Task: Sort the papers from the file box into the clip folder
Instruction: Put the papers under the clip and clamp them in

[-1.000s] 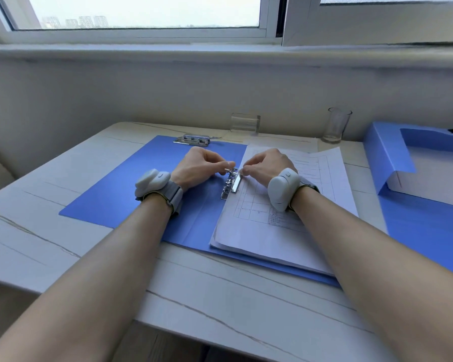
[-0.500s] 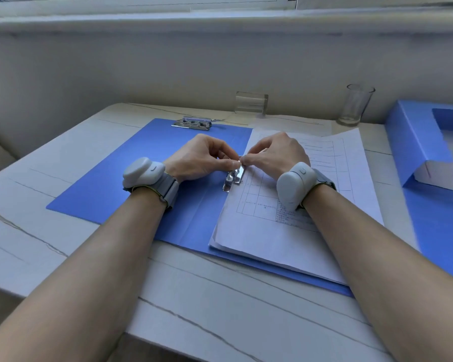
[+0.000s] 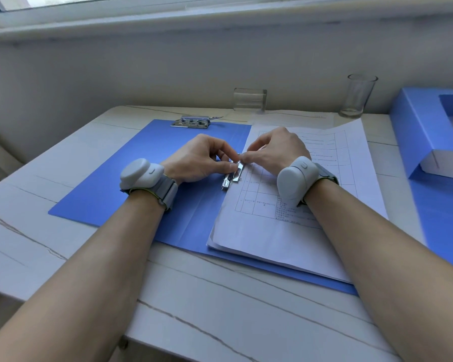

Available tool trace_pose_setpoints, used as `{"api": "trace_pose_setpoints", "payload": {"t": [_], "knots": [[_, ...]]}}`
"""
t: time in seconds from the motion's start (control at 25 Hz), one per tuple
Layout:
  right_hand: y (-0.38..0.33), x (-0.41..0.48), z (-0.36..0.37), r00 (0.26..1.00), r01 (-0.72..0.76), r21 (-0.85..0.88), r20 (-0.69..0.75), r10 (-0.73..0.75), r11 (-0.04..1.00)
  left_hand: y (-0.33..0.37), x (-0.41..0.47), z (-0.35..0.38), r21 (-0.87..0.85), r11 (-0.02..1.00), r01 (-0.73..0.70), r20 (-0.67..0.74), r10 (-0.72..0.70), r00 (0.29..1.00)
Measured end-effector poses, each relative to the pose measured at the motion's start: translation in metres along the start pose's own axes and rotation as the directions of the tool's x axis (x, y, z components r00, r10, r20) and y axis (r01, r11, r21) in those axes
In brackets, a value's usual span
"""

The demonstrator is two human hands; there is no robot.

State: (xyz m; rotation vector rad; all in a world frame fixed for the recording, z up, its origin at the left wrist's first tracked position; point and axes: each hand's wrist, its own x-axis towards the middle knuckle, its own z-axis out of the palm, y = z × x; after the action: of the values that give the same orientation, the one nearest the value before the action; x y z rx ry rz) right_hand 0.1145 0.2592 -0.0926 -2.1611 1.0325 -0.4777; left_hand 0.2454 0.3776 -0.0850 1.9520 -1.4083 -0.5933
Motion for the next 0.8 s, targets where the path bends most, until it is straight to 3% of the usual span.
{"api": "trace_pose_setpoints", "payload": {"t": [0.8], "knots": [[0.0031,0.0001,-0.0025,1.0,0.005,0.021,0.006,-0.005,1.0,0.0047,-0.003,-0.001,-0.01,1.0,-0.016,0.057,0.017,0.998]]}}
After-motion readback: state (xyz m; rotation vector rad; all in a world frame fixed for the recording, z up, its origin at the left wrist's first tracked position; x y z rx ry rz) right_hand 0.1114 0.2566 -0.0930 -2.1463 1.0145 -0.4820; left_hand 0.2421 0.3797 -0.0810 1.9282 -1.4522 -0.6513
